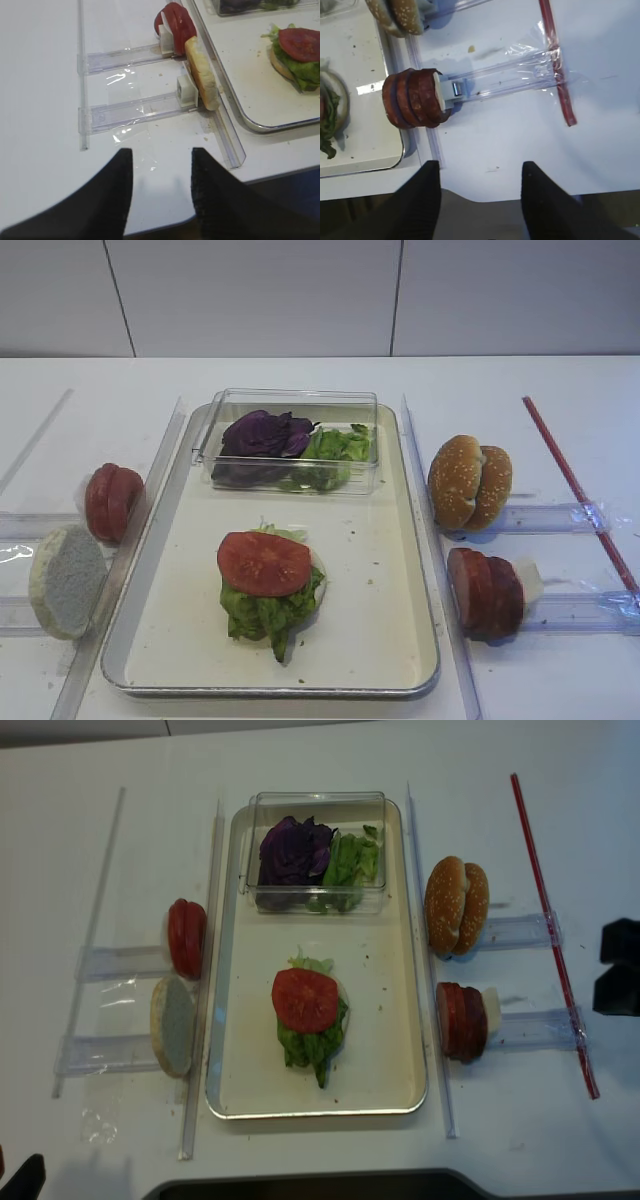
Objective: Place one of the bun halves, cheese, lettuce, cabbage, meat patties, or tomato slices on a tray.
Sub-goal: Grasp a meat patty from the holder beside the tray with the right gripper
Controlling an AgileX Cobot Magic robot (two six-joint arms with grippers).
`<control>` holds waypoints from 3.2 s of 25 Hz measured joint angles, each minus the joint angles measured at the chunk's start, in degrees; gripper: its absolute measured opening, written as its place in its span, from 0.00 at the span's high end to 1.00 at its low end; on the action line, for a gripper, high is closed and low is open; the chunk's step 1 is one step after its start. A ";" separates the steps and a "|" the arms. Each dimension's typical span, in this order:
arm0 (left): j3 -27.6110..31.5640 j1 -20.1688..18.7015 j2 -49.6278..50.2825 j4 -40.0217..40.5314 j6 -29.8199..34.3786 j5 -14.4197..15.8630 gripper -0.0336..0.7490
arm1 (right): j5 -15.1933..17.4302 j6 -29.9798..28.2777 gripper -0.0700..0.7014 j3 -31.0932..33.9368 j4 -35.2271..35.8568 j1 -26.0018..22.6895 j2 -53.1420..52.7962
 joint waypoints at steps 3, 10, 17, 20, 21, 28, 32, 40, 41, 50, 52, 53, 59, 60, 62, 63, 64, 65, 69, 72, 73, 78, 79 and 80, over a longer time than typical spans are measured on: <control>0.00 0.00 0.00 0.00 0.00 0.00 0.61 | -0.27 0.00 0.41 0.00 0.82 1.12 2.07; 0.00 0.00 0.00 0.00 0.00 0.00 0.61 | -0.52 6.86 0.41 -0.51 -1.72 11.53 5.38; 0.00 0.00 0.00 0.00 0.00 0.00 0.62 | -1.55 12.35 0.41 -3.91 -4.45 20.38 11.33; 0.00 0.00 0.00 0.00 0.00 0.00 0.62 | -2.98 14.00 0.41 -5.12 -4.96 23.78 14.10; 0.00 0.00 0.00 0.00 0.00 0.00 0.62 | -3.36 14.50 0.41 -5.49 -5.19 24.89 14.85; 0.00 0.00 0.00 0.00 0.00 0.00 0.62 | -5.15 16.97 0.41 -6.84 -6.29 29.37 20.44; 0.00 0.00 0.00 0.00 0.00 0.00 0.62 | -5.91 17.48 0.41 -6.94 -6.68 29.57 22.38; 0.00 0.00 0.00 0.00 0.00 0.00 0.62 | -8.46 17.60 0.41 -6.94 -6.76 29.57 25.31; 0.00 0.00 0.00 0.00 0.00 0.00 0.62 | -8.69 17.71 0.41 -6.94 -6.76 29.73 25.71; 0.00 0.00 0.00 0.00 0.00 0.00 0.62 | -11.27 17.93 0.41 -9.62 -8.60 33.42 30.06; 0.00 0.00 0.00 0.00 0.00 0.00 0.62 | -11.54 17.93 0.41 -9.75 -9.02 33.42 31.06; 0.00 0.00 0.00 0.00 0.00 0.00 0.62 | -11.85 17.93 0.41 -9.84 -9.09 33.42 31.35; 0.00 0.00 0.00 0.00 0.00 0.00 0.62 | -14.00 18.02 0.41 -9.84 -9.24 33.50 33.66; 0.00 0.00 0.00 0.00 0.00 0.00 0.62 | -14.18 18.02 0.41 -9.84 -9.24 33.50 33.80; 0.00 0.00 0.00 0.00 0.00 0.00 0.62 | -14.74 18.02 0.41 -9.84 -9.24 33.50 34.26; 0.00 0.00 0.00 0.00 0.00 0.00 0.62 | -15.03 18.02 0.41 -9.84 -9.24 33.50 34.26; 0.00 0.00 0.00 0.00 0.00 0.00 0.62 | -15.58 18.02 0.41 -9.84 -9.13 33.50 34.36; 0.00 0.00 0.00 0.00 0.00 0.00 0.62 | -15.98 18.02 0.41 -9.84 -9.13 33.50 34.36; 0.00 0.00 0.00 0.00 0.00 0.00 0.62 | -16.82 18.02 0.41 -9.84 -9.13 33.50 34.36; 0.00 0.00 0.00 0.00 0.00 0.00 0.62 | -17.01 18.02 0.41 -9.84 -9.13 33.50 34.36; 0.00 0.00 0.00 0.00 0.00 0.00 0.62 | -17.11 18.02 0.41 -9.84 -9.13 33.50 34.36; 0.00 0.00 0.00 0.00 0.00 0.00 0.62 | -17.11 18.02 0.41 -9.84 -9.13 33.50 34.36; 0.00 0.00 0.00 0.00 0.00 0.00 0.62 | -17.11 18.02 0.41 -9.84 -9.26 33.50 34.36; 0.00 0.00 0.00 0.00 0.00 0.00 0.62 | -17.11 18.02 0.41 -9.84 -9.48 33.50 34.36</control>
